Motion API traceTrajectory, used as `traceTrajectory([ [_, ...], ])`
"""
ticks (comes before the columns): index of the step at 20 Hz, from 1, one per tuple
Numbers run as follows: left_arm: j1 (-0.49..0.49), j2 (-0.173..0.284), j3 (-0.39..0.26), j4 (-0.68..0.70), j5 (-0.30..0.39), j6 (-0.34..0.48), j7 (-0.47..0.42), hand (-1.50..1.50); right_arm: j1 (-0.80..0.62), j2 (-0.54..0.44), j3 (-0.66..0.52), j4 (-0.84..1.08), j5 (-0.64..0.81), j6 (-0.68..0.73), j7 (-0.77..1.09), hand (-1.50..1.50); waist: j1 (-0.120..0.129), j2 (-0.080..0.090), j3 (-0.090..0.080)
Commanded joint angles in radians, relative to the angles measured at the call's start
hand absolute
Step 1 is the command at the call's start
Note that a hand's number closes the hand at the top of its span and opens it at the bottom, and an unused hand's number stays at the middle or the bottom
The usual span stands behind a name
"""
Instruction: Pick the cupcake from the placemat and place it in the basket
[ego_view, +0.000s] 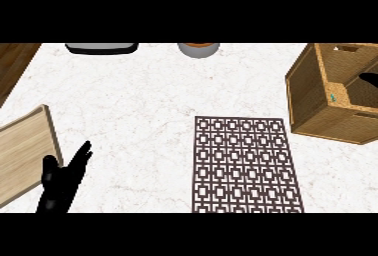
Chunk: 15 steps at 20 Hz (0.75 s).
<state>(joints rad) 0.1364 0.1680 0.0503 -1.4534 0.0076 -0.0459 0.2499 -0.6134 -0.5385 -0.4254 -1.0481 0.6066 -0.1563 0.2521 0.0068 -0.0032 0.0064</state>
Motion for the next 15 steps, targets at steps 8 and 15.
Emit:
traceTrajectory([
  [8,-0.003,-0.022,-0.003,0.059,-0.023,0.004,-0.001,0.00,0.029,-0.077,-0.155,-0.030,-0.166,-0.009,-0.009,-1.50,-0.008,0.003,-0.006],
  [15,0.014,0.014,0.046,0.034,0.026,-0.036,0.032,0.00,0.223,-0.183,-0.297,-0.130,-0.280,0.092,0.003,-1.50,-0.022,0.000,-0.006],
])
